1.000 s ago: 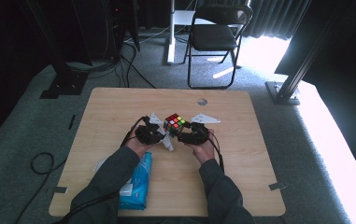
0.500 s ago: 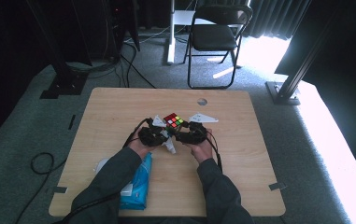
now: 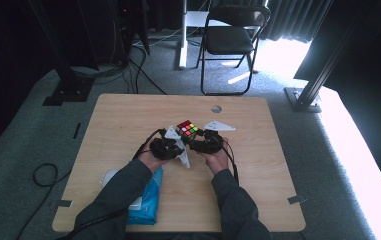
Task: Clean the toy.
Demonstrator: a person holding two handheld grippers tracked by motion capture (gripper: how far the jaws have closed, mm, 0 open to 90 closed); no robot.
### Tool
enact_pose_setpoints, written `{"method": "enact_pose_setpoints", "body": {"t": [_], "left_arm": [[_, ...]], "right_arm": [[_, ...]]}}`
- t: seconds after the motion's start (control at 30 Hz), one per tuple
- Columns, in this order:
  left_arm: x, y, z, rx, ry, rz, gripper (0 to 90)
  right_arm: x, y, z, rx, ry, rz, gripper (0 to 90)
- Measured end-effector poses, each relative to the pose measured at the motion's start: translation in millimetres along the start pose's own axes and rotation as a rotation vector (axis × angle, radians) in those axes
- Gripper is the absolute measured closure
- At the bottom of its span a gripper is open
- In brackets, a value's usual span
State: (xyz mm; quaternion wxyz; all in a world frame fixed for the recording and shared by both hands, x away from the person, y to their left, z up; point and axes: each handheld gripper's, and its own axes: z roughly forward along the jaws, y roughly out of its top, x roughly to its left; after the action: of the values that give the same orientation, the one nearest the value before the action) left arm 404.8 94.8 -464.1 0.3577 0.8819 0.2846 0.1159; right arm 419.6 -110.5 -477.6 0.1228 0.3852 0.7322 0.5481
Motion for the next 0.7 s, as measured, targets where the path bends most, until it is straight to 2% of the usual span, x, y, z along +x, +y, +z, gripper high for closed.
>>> {"method": "enact_pose_setpoints", "body": {"t": [0.13,0.27,0.5,0.63,0.7], "left_arm": [[8.6,0.4,-11.3,-0.036,0.014,-0.024,81.9],[16.3,0.0,-19.7,-0.048,0.034,-0.042,81.9],[28.2,-6.7,-24.8,-0.035,0.069,-0.071,81.9],[34.5,-10.9,-24.5,-0.010,0.092,-0.087,81.7],[38.4,-12.8,-24.6,-0.001,0.104,-0.095,81.7]], "right_arm": [[-1.3,-3.5,0.7,0.015,-0.012,-0.005,34.3],[-1.8,-7.1,2.6,0.029,-0.020,-0.019,34.3],[-3.8,-13.4,4.3,0.063,-0.071,-0.054,34.4],[-5.3,-16.7,4.4,0.080,-0.093,-0.071,34.3],[-6.7,-20.8,5.9,0.105,-0.121,-0.100,34.3]]}}
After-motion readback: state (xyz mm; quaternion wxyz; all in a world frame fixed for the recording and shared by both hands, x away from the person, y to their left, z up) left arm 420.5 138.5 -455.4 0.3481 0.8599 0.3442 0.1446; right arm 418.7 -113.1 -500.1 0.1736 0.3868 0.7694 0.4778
